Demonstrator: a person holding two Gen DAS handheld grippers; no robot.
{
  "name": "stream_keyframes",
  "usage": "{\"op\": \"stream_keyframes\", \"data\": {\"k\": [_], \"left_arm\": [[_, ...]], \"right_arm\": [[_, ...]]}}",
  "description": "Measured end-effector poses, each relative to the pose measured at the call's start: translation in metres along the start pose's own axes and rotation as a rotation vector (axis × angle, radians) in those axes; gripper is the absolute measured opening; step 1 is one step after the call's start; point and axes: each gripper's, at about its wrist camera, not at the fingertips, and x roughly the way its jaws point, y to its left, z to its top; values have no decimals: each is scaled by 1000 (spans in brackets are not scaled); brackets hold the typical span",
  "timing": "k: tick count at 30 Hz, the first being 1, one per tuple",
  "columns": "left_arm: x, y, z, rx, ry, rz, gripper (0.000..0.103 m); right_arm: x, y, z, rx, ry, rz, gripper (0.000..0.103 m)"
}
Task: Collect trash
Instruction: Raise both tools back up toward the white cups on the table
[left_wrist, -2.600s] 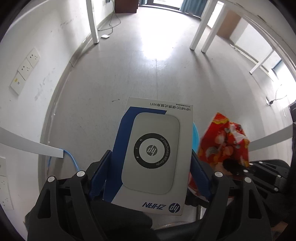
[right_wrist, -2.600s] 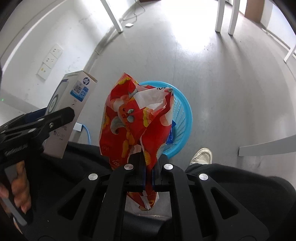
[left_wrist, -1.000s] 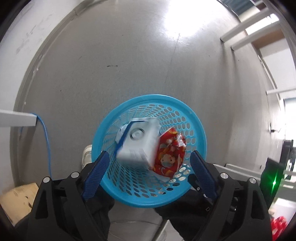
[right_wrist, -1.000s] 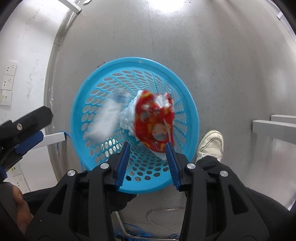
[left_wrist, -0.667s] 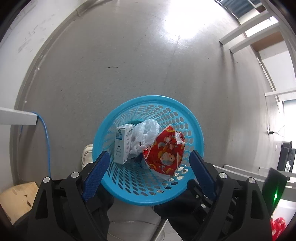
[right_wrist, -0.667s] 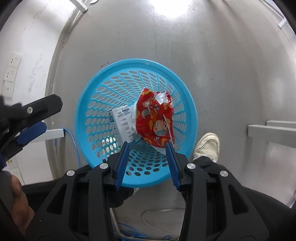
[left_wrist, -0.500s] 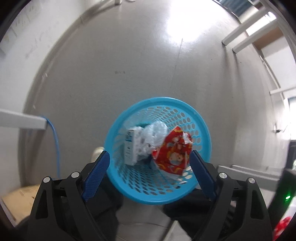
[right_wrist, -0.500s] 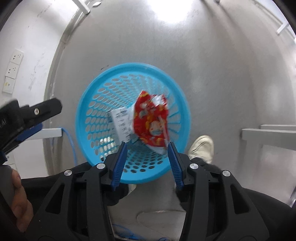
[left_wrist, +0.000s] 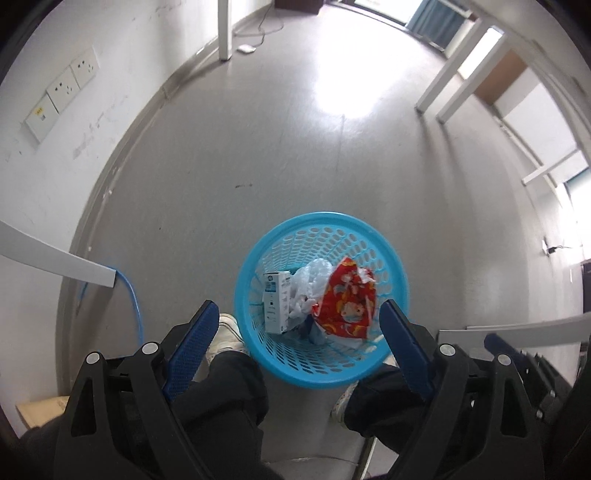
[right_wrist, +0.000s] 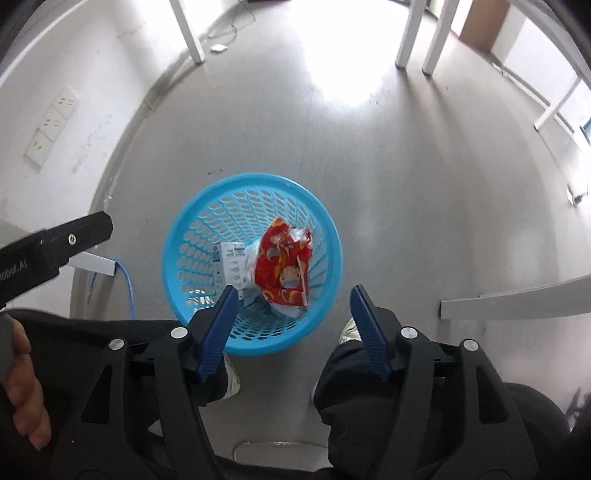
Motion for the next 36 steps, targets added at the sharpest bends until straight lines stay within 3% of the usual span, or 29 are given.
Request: {"op": "stream_keyframes", "data": {"k": [6, 9, 17, 20, 23, 28, 32, 36], "left_arm": [[-44, -5, -25, 27, -120, -33, 91], [-59, -12, -37, 49, -157, -9, 93], [-103, -18, -69, 81, -220, 21, 97], [-114, -10, -75, 62, -181, -53, 97], [-137, -12, -85, 89, -258, -35, 97], [-181, -30, -110, 235, -390, 4, 97], [-214, -36, -120, 286, -426, -49, 97], [-249, -42, -119, 308, -513, -80, 97]], "right_arm": [[-45, -5, -19, -15, -83, 43, 67], [-65, -8, -29, -21, -109, 31, 70], [-117, -18, -50, -33, -150, 77, 83], [-137, -24, -66, -37, -175, 93, 84], [-151, -29, -79, -14, -189, 154, 87], [-189, -30, -94, -33, -296, 188, 94], [-222, -32, -100, -37, -396, 213, 94], [-260, -30, -100, -51, -527, 217, 94]]}}
